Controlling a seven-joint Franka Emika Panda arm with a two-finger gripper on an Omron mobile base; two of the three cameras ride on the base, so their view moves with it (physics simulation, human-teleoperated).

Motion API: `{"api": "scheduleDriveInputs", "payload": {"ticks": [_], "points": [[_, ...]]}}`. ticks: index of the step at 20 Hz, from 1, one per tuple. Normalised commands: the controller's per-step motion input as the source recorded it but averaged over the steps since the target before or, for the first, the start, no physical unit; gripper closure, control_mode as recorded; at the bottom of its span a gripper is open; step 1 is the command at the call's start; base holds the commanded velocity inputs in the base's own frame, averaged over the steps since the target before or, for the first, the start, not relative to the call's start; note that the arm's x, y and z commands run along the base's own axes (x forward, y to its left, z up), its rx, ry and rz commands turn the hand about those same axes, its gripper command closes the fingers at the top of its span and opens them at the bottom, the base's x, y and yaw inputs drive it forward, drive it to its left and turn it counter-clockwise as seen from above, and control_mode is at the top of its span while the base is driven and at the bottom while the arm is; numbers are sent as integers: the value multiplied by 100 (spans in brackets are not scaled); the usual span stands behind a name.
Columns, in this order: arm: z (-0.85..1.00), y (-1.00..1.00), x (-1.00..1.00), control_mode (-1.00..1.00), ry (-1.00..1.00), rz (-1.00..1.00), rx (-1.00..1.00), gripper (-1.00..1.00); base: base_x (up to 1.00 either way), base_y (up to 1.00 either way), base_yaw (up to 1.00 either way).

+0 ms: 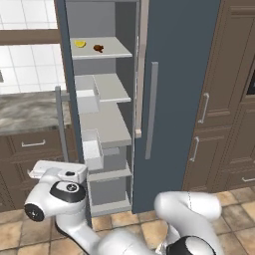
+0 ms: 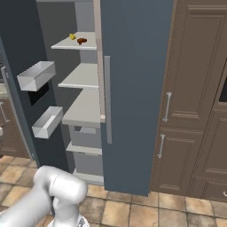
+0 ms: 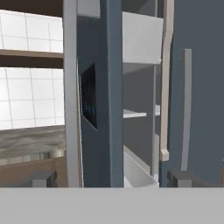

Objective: There's a chicken drumstick in the fridge that needs to be moved to the freezer for freezing. Pick up the chicken drumstick from the fridge, place it on any shelf in the freezer, and close the fridge and freezer doors when done.

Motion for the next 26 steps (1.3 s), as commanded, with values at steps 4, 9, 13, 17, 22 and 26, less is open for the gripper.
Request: {"api": "scheduleDriveInputs", "payload": {"ticks": [4, 9, 13, 17, 22, 26], "points": [[-20, 0, 49, -100, 0, 0, 0, -100, 0, 0, 0], [-22, 0, 52, -100, 0, 0, 0, -100, 0, 0, 0], [-26, 0, 47, -100, 0, 0, 0, -100, 0, 0, 0], [-47, 15, 42, -100, 0, 0, -3, -100, 0, 0, 0], [-54, 45, 30, -100, -2, 0, -6, -100, 0, 0, 0], [-34, 40, 41, -100, 0, 0, -4, -100, 0, 0, 0]]}}
